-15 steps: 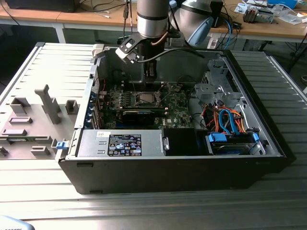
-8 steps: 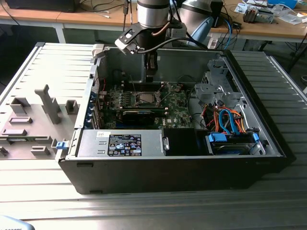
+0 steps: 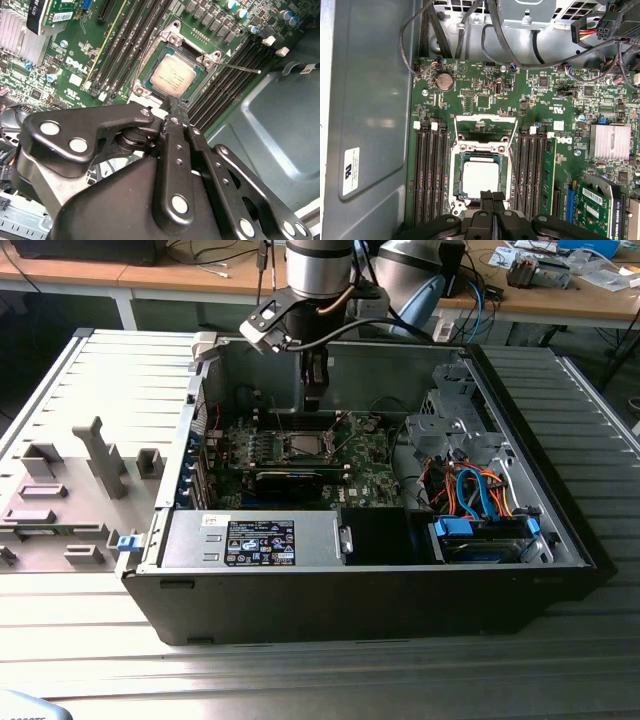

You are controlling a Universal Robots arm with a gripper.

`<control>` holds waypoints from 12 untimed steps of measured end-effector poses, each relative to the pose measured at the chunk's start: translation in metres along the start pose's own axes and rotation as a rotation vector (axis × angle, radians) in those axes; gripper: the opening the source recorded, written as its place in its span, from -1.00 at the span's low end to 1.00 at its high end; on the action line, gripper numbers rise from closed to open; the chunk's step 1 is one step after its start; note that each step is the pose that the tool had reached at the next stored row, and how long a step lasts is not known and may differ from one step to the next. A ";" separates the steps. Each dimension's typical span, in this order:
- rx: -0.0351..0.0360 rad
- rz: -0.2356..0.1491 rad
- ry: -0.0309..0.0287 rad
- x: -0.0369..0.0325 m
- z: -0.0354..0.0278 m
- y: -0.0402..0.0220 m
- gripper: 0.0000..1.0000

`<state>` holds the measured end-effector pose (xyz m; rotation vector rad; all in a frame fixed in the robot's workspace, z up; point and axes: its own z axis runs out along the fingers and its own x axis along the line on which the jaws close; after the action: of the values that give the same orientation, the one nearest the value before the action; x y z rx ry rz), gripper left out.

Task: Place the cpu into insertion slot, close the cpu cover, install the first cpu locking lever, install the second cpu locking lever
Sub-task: 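Close the cpu cover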

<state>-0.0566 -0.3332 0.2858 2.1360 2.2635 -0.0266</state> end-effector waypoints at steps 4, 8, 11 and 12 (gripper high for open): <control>0.0000 0.000 0.0001 -0.0001 0.0001 0.0023 -0.79; 0.0000 0.000 0.0001 -0.0003 0.0001 0.0062 -0.79; 0.0000 0.000 0.0001 -0.0005 0.0001 0.0090 -0.79; 0.0000 0.000 0.0001 -0.0006 0.0002 0.0104 -0.79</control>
<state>-0.0462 -0.3331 0.2857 2.1361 2.2634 -0.0264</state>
